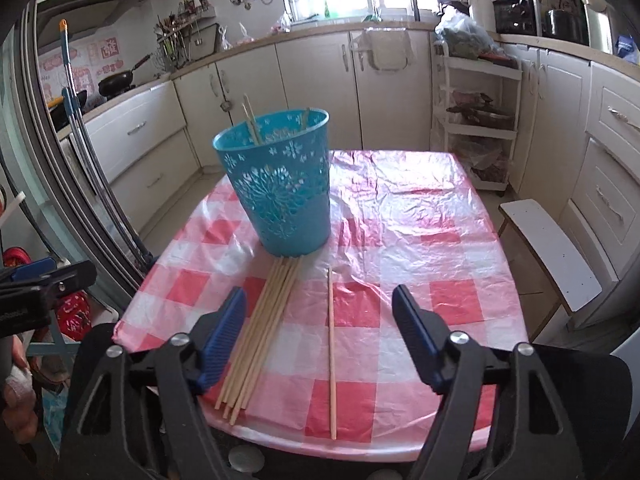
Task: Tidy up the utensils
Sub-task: 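Move both grippers down to the wooden chopsticks beside the teal basket, then grasp a chopstick from the bundle with the left gripper while the right grips the loose chopstick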
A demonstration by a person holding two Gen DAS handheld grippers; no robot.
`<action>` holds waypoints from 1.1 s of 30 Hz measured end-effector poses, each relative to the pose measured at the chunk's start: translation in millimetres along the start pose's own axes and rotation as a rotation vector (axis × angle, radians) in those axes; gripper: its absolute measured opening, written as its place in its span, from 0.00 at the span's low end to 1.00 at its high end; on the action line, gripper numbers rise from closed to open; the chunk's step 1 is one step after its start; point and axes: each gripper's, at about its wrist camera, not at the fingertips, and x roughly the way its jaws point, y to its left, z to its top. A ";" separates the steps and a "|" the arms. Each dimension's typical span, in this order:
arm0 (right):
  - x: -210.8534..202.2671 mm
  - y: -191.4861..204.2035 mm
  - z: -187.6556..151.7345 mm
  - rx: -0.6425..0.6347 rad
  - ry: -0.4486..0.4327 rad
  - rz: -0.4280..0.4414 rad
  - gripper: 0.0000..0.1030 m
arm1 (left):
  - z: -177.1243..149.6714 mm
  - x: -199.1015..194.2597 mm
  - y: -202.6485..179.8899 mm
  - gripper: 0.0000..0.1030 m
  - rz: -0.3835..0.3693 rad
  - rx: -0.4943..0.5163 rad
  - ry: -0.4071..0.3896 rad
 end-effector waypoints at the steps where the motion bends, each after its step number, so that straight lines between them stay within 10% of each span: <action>1: 12.0 -1.9 0.4 0.003 0.026 0.002 0.49 | 1.8 8.0 -3.3 0.93 -0.005 0.002 0.010; 16: 93.1 -8.7 -6.7 -0.077 0.174 -0.026 0.10 | 13.8 133.5 -70.9 0.93 -0.079 0.064 0.157; 33: 95.9 -16.8 -6.2 -0.038 0.162 0.021 0.10 | 11.7 181.4 -94.0 0.87 -0.028 0.119 0.225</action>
